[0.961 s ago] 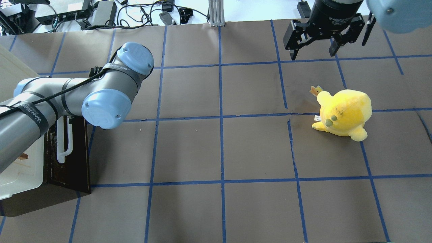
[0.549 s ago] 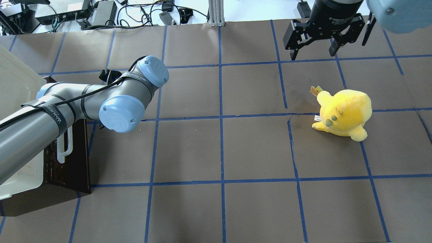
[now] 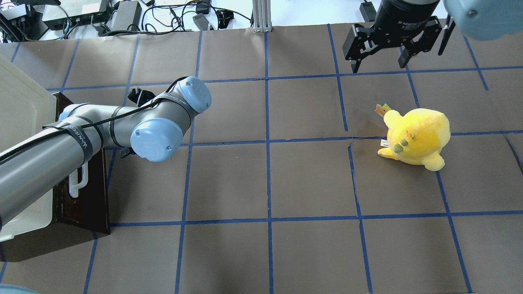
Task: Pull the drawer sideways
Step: 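Lower the left gripper around the white drawer handle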
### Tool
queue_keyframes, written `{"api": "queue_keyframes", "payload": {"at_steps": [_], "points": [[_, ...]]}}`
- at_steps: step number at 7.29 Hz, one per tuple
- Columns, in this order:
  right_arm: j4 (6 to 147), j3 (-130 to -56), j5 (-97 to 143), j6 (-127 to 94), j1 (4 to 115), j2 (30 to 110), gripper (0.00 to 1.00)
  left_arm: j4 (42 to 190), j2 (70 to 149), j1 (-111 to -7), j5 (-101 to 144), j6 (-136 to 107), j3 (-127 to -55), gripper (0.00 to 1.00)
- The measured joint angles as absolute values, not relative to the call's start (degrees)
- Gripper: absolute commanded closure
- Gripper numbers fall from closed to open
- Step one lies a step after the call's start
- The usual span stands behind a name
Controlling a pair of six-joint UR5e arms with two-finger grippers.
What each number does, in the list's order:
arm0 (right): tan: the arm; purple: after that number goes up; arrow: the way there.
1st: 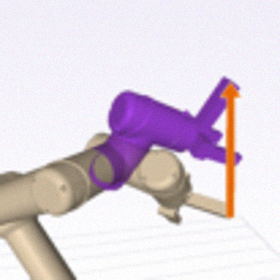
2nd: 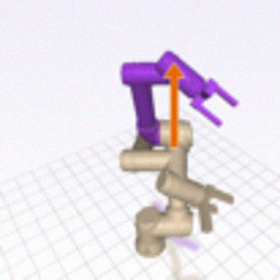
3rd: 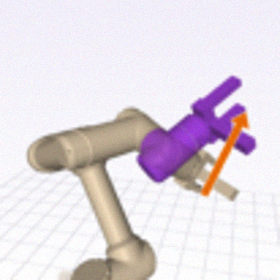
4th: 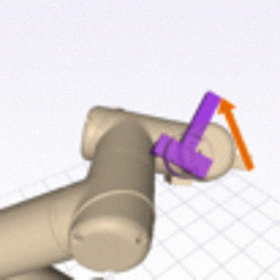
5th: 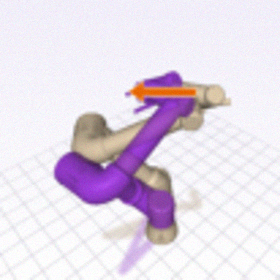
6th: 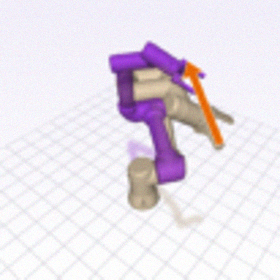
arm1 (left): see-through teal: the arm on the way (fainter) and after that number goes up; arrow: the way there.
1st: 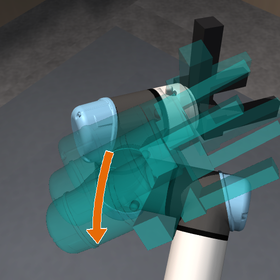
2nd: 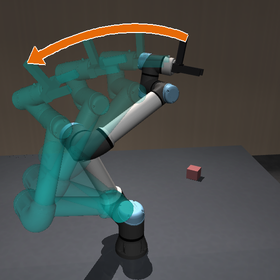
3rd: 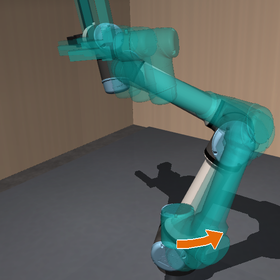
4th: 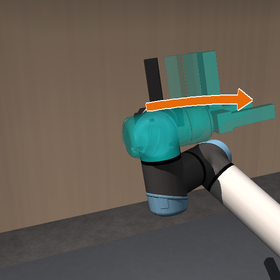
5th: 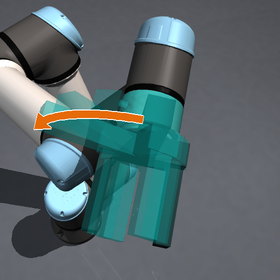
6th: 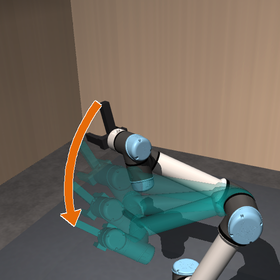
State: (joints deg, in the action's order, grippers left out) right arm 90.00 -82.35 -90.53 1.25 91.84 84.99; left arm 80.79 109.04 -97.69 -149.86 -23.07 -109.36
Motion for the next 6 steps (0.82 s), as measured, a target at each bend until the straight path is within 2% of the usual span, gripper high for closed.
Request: {"api": "queue_keyframes", "payload": {"at_steps": [2,6], "points": [[90.0,-82.4,-90.5,1.3,91.8,85.0,0.0,82.4,109.8,-97.5,-151.9,-23.0,-109.5,0.09],[90.0,-82.4,-90.5,1.2,91.8,85.0,0.0,82.8,110.0,-94.7,-155.2,-23.0,-111.3,0.1]]}}
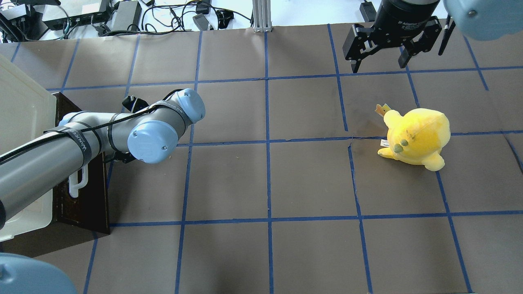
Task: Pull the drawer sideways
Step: 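Lower the left gripper around the white drawer handle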
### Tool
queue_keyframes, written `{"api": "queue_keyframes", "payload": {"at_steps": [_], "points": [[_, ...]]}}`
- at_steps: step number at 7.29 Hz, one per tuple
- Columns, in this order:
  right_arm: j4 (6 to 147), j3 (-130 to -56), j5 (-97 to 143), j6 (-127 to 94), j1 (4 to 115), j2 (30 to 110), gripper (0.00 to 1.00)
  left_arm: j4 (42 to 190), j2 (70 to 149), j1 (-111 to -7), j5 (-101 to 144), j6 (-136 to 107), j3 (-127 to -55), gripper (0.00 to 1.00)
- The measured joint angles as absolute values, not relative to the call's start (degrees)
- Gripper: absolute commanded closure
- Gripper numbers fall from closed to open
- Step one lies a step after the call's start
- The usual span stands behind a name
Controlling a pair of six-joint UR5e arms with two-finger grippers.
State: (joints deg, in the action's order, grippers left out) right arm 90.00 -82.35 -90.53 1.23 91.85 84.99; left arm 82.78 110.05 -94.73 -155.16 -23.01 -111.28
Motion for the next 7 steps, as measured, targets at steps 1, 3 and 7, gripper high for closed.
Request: {"api": "queue_keyframes", "payload": {"at_steps": [1,3,7], "points": [[90.0,-82.4,-90.5,1.2,91.8,85.0,0.0,82.8,110.1,-94.4,-155.4,-23.1,-111.4,0.14],[90.0,-82.4,-90.5,1.2,91.8,85.0,0.0,82.8,110.3,-93.8,-155.5,-23.1,-111.4,0.17],[90.0,-82.4,-90.5,1.3,91.8,85.0,0.0,83.3,110.4,-93.5,-155.5,-23.3,-111.6,0.22]]}}
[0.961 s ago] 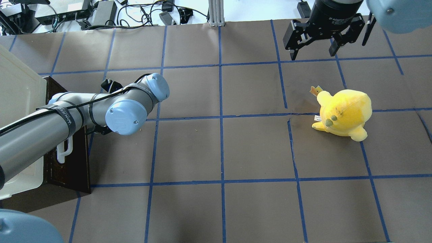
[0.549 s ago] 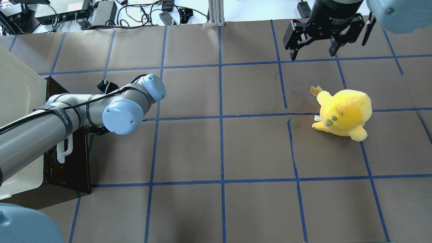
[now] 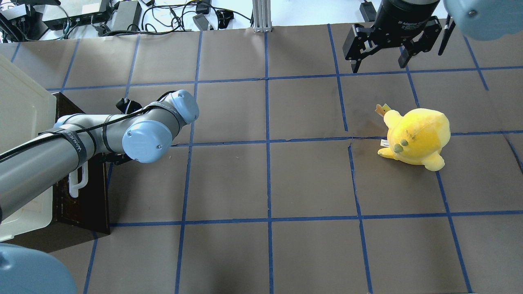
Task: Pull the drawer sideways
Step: 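Lower the left gripper around the white drawer handle, then close the left gripper on the white drawer handle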
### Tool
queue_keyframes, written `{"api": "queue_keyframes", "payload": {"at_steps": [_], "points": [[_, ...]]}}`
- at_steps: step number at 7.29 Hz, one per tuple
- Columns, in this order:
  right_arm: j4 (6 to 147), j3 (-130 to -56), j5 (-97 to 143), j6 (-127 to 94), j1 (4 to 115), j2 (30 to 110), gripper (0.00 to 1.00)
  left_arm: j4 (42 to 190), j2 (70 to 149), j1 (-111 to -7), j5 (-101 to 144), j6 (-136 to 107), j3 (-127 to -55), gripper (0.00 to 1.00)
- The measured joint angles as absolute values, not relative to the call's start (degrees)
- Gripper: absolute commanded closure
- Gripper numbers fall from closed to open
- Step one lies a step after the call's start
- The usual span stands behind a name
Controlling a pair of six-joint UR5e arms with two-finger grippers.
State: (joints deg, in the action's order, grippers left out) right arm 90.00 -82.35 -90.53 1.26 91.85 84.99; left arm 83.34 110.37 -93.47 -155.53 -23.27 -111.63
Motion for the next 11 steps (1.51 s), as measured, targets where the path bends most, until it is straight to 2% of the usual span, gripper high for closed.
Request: {"api": "queue_keyframes", "payload": {"at_steps": [11], "points": [[90.0,-82.4,-90.5,1.3,91.8,85.0,0.0,83.9,110.1,-91.6,-155.2,-23.4,-111.7,0.27]]}}
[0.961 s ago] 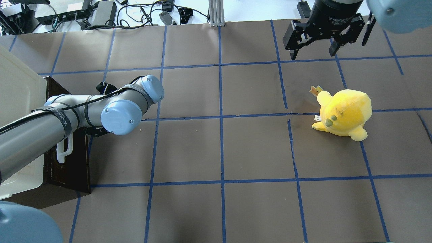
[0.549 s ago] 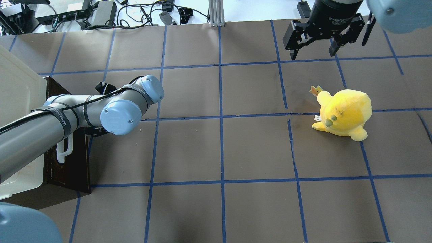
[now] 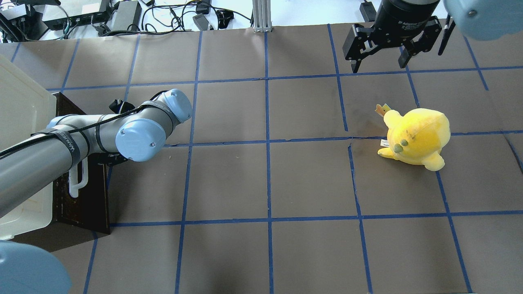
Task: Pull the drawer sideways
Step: 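Close the left gripper on the white drawer handle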
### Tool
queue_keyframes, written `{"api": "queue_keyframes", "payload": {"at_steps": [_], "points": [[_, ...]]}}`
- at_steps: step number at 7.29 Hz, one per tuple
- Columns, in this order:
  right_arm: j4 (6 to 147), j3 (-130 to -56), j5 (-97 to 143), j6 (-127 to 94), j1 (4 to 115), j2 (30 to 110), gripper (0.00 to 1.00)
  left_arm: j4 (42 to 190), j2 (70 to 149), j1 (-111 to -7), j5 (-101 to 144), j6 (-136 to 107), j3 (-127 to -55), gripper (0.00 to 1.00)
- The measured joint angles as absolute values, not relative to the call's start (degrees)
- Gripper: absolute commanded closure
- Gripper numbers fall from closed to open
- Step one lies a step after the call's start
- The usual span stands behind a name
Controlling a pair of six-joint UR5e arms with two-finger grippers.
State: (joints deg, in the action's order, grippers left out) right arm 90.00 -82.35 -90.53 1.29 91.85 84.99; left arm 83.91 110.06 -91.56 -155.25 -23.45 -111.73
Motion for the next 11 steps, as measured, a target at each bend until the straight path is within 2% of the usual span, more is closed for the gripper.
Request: {"api": "queue_keyframes", "payload": {"at_steps": [6,7,11], "points": [[90.0,-82.4,-90.5,1.2,91.8,85.0,0.0,84.2,110.3,-93.0,-155.2,-23.3,-111.2,0.29],[90.0,-82.4,-90.5,1.2,91.8,85.0,0.0,84.3,110.4,-93.4,-155.2,-23.2,-111.0,0.36],[90.0,-82.4,-90.5,1.2,91.8,85.0,0.0,84.9,110.5,-93.5,-154.9,-23.4,-110.8,0.42]]}}
